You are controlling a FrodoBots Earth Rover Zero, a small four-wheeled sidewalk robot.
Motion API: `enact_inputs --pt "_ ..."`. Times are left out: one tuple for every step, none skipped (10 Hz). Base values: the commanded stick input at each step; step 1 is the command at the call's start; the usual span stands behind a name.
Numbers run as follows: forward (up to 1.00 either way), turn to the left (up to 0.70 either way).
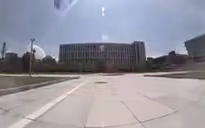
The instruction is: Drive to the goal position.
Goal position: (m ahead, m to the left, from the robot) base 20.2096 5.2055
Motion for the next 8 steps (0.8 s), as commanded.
enact_inputs --pt "0.5 0.01" --pt "0.5 0.01" --pt "0.5 0.01" --pt "0.5 0.01" --pt "0.5 0.01" --pt "0.5 0.01" --pt "0.5 0.01" --pt "0.5 0.01"
